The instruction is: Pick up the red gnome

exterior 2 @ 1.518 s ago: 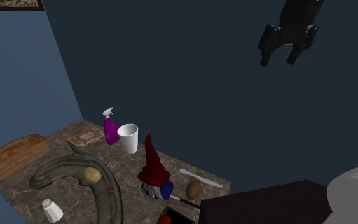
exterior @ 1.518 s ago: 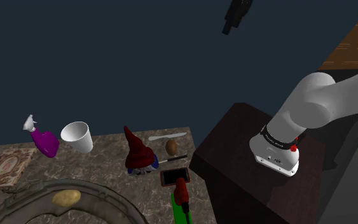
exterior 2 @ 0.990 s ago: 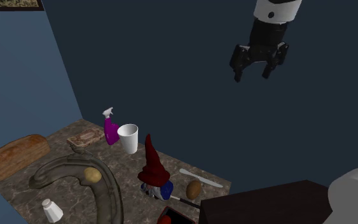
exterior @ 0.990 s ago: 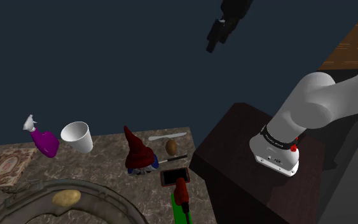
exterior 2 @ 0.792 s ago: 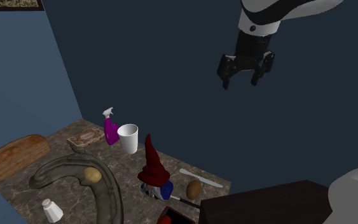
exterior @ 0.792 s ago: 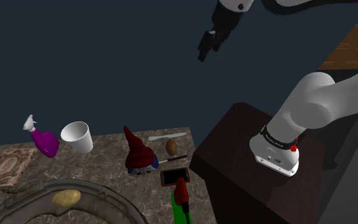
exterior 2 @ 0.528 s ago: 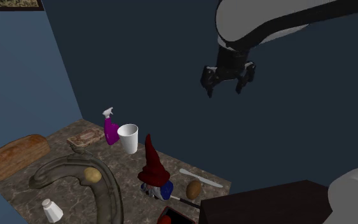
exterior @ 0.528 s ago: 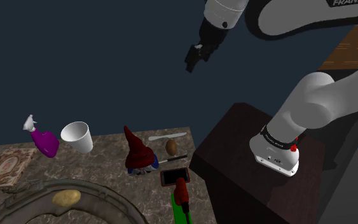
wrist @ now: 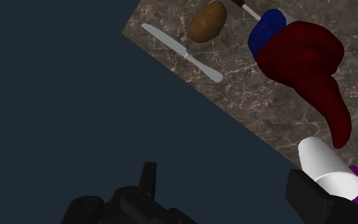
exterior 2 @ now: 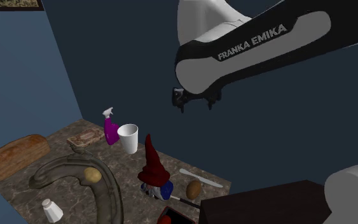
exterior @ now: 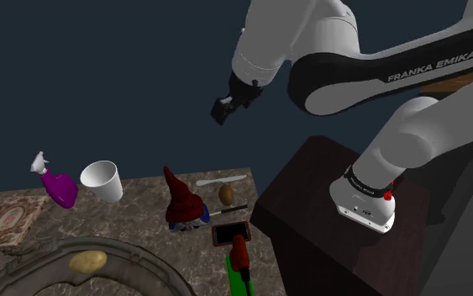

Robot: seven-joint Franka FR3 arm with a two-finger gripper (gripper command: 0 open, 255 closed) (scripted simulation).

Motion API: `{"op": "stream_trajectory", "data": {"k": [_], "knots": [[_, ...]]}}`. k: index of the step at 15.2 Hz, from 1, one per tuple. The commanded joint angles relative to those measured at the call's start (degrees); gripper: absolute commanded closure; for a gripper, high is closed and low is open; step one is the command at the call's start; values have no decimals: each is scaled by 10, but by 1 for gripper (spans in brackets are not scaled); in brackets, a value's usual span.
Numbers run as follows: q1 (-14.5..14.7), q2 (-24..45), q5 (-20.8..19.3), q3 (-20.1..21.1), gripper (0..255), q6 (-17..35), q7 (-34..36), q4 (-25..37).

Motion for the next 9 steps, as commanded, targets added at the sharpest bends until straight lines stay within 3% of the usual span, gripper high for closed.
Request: {"op": "stream_trajectory", "data": {"k": [1, 5, 7, 8, 9], "knots": [[-35, 41, -31, 56, 0, 26, 59, 20], [-141, 130, -136, 194, 0, 57, 196, 70], [-229, 193, -227, 297, 0, 55, 289, 104], [-303, 245, -303, 380, 0, 40, 354, 125], [-746, 283, -367, 835, 0, 21, 409, 148]]}}
